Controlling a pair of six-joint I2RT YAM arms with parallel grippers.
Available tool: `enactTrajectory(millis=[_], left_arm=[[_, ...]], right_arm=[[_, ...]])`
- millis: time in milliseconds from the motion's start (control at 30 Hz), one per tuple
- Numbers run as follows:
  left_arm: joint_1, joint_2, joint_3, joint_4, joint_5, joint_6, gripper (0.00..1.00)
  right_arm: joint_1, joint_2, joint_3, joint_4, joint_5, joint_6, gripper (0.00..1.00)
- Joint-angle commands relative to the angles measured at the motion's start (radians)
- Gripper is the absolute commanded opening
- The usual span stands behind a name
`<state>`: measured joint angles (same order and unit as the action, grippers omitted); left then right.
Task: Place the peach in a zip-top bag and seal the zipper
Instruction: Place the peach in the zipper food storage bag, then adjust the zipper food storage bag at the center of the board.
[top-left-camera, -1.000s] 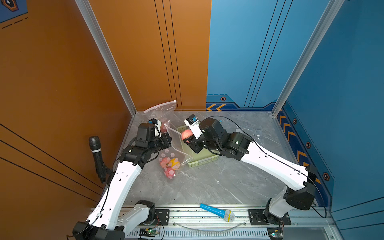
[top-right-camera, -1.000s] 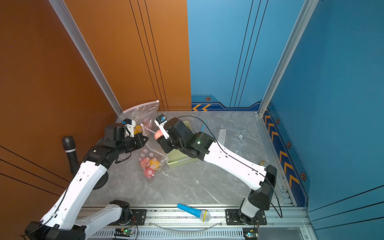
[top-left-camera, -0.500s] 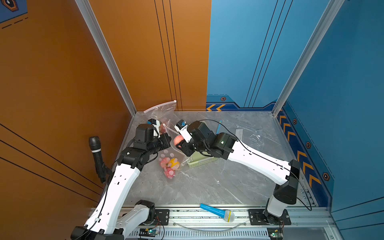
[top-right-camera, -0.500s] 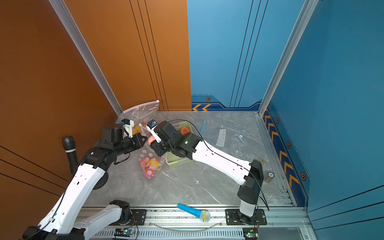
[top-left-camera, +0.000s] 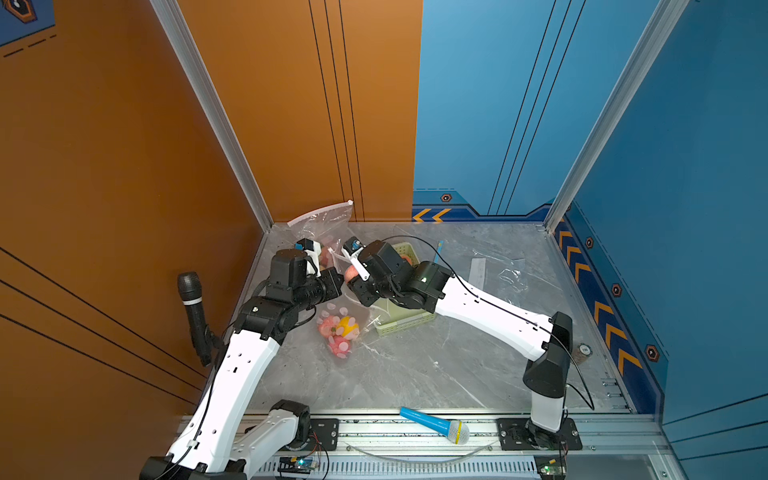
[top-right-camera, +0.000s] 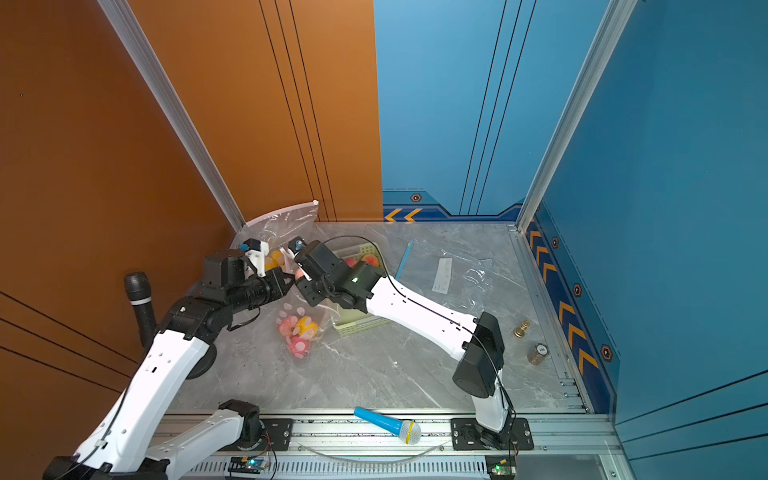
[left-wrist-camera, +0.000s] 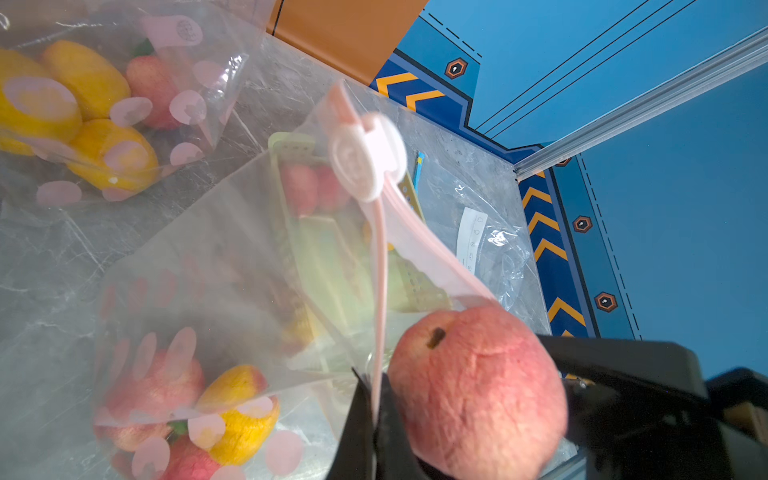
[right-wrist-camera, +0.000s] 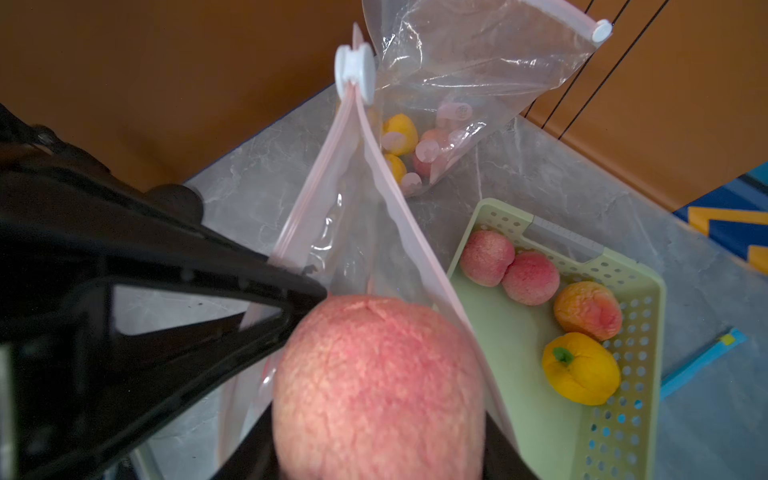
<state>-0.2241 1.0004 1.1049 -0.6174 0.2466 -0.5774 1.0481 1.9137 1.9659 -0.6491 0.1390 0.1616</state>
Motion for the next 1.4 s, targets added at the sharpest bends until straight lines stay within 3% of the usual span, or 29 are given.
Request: enactTrajectory(millis=[0, 200, 500, 967, 1167, 1367], left_arm=[[-0.009, -0.012, -0.004, 0.004, 0.034, -0.009, 0.0], [-0.006, 0.0, 0.002, 0.004, 0.036, -0.008, 0.0], [-0.003, 0.011, 0.006, 0.004, 0.023, -0.01, 0.0], [0.008, 0.005, 0.019, 0.005, 0.009, -0.01, 0.0], [0.009, 0.003, 0.013, 0.004, 0.009, -0.015, 0.0], [0.01, -0.003, 0.016, 0.005, 0.015, -0.019, 0.0]], right_arm=[[0.001, 0.007, 0.044, -0.036, 0.041, -0.014, 0.62], [0.001, -0.013, 0.038, -0.039, 0.018, -0.012, 0.73], [0.005, -0.12, -0.032, -0.009, -0.018, 0.01, 0.73], [0.002, -0.565, -0.671, 0.251, -0.028, 0.171, 0.68], [0.022, -0.555, -0.751, 0.334, -0.043, 0.19, 0.66], [0.023, -0.461, -0.701, 0.327, -0.028, 0.145, 0.6]])
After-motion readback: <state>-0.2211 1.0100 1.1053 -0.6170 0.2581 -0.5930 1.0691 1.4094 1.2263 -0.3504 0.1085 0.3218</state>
